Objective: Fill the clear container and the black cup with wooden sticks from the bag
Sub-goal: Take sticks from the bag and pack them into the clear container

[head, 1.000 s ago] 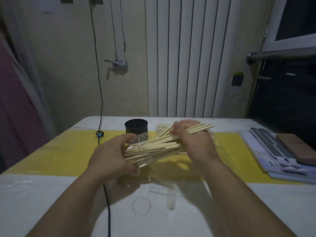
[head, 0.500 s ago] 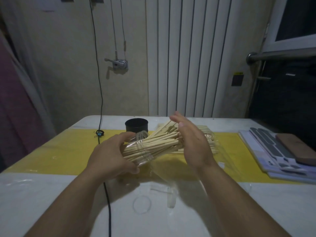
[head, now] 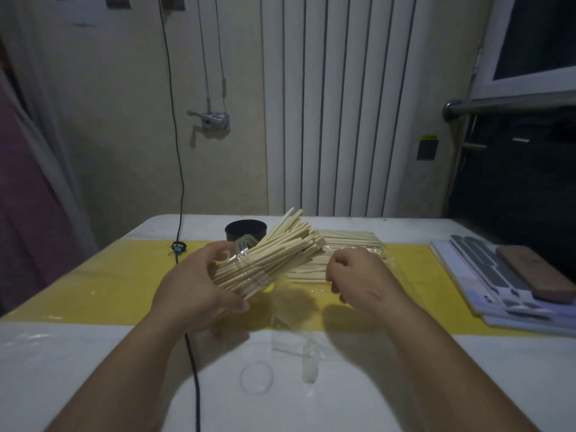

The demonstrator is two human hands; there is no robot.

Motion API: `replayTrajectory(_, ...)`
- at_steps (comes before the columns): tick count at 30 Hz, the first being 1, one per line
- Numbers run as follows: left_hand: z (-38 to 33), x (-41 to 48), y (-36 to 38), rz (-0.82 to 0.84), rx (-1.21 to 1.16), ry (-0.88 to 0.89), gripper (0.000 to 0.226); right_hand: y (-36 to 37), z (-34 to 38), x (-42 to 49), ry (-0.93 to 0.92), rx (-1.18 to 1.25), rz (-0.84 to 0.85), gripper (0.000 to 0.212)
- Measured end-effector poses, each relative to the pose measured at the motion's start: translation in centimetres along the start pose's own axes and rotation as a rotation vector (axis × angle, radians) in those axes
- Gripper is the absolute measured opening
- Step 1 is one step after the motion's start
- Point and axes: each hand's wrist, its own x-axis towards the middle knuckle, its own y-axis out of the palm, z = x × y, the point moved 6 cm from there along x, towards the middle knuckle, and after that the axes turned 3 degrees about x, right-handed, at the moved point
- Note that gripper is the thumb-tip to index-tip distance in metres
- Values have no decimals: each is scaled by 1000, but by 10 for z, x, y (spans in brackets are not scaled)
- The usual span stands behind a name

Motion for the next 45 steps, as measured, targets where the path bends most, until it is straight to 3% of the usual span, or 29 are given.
replayTrajectory(6, -1, 0, 0, -7, -36, -10, 94, 36, -18, 1, 69, -226, 329, 18)
replayTrajectory(8, -1, -1, -1, -7, -42, -11, 94, 45, -22, 0, 48, -362, 375, 35)
replayTrajectory(10, 0, -1, -1, -7, -49, -12, 94, 50, -27, 2, 22, -444, 359, 53)
replayTrajectory(13, -1, -1, -1, -2, -55, -11, 94, 58, -36, 5, -8, -522, 304, 61)
replayTrajectory(19, -2, -2, -2, 2, -60, -16, 87, 70, -30, 12, -87, -160, 206, 61)
replayTrajectory(24, -3, -2, -3, 9, -58, -21, 85, 74, -44, 30, -47, -501, 177, 52)
replayTrajectory(31, -2, -2, -3, 8, -45, -30, 84, 73, -36, 51, -106, -392, 43, 24)
replayTrajectory(38, 0, 0, -4, 9, -68, -41, 96, 78, -30, 75, -30, -761, 110, 26)
replayTrajectory(45, 2, 0, -3, 9, -58, -32, 97, 78, -30, 83, -21, -851, 127, 25)
